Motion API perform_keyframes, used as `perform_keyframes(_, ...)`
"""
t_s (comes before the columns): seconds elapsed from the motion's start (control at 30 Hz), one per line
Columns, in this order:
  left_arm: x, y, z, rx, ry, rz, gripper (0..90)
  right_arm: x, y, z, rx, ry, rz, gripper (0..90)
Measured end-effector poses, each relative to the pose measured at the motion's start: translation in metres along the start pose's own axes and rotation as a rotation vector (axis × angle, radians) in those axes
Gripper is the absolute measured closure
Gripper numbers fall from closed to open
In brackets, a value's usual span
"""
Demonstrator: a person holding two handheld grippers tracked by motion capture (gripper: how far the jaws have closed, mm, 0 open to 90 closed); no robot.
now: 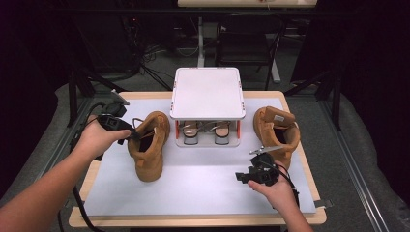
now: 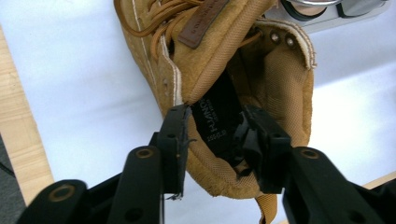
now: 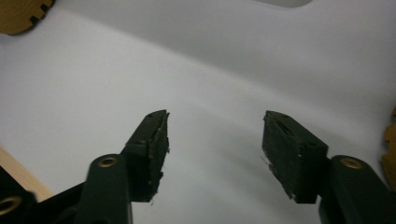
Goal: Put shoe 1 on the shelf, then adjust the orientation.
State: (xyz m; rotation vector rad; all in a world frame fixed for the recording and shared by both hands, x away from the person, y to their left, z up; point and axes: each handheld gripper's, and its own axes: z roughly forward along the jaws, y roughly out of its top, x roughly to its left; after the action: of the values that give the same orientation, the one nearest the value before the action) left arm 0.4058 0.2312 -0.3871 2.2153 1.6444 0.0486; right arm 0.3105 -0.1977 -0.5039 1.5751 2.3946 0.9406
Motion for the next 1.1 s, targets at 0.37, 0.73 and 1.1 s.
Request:
perform_keyframes(0.37, 0.003, 0.003, -0.002, 0.037, 0.048, -0.024, 52.7, -0.001, 0.014, -0.018, 0.044, -0.009, -0.022, 66.2)
perform_keyframes(0.73, 0.004, 0.009, 0.031, 0.107, 0.078, -0.032, 54.3, 0.002, 0.021, -0.025, 0.118, -0.031, -0.012, 63.0)
perform_keyframes(1.1, 0.006, 0.013, 0.054, 0.177, 0.145, -0.032, 70.9, 0.003, 0.018, -0.017, 0.135, -0.035, 0.004, 56.3)
